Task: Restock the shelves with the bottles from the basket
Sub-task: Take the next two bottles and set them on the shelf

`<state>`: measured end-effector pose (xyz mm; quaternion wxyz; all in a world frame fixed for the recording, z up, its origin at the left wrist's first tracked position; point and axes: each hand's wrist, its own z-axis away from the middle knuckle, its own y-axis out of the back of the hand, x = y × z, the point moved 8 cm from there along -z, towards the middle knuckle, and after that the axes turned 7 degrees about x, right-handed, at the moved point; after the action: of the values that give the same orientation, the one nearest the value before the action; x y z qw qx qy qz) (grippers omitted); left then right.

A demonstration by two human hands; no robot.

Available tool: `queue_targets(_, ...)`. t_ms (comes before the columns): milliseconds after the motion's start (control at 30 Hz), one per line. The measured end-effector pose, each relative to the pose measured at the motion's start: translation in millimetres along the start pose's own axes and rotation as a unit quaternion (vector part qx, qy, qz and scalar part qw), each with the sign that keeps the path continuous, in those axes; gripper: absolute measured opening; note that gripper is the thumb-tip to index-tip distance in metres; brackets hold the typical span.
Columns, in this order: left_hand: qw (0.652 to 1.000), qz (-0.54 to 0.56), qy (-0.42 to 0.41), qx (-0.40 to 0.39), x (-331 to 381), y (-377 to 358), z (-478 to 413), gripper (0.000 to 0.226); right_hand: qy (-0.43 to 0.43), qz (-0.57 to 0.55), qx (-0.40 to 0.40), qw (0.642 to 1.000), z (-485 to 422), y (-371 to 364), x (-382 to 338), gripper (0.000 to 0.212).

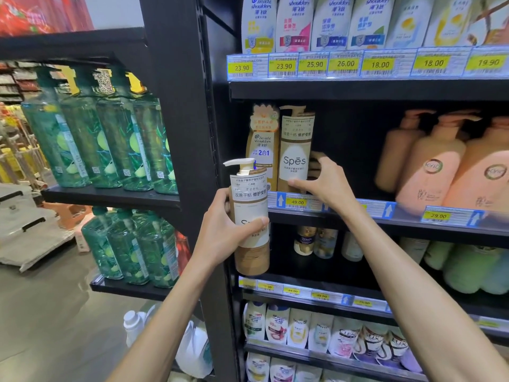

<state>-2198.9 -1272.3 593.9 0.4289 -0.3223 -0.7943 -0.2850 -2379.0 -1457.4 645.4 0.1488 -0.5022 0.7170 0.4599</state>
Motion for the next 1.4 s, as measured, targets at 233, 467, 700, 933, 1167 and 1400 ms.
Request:
queue_targets(233, 1.000, -0.003, 0.012, -0.008, -6, -7, 4, 0.077, -0.002, 0.007, -0.003, 1.000, 0, 1, -1, 0.093)
queue_targets(467, 1.000, 0.003, -0.003, -0.022, 1, -15, 6, 0.078, -0.016, 0.005, -0.002, 1.000, 3, 1, -3, 0.095)
queue_targets(700, 1.000, 0.006, -0.001, -0.030, -1, -18, 14, 0.071, -0.025, -0.018, -0.004, 1.000, 8, 8, -3, 0.094)
queue_targets(933, 0.999, 0.003, -0.001, -0.045, 1, -23, 15, 0.079, -0.015, -0.038, 0.002, 0.999, 23, 28, -3, 0.075)
queue_targets(1167, 0.995, 0.033, 0.019, -0.093, 0, -53, 17, 0.084, -0.014, -0.175, -0.116, 0.978, 61, 36, -18, 0.047)
queue_targets(1400, 0.987, 0.060, 0.027, -0.145, 6, -92, 23, 0.079, -0.036, -0.177, -0.165, 0.970, 88, 39, -15, 0.040)
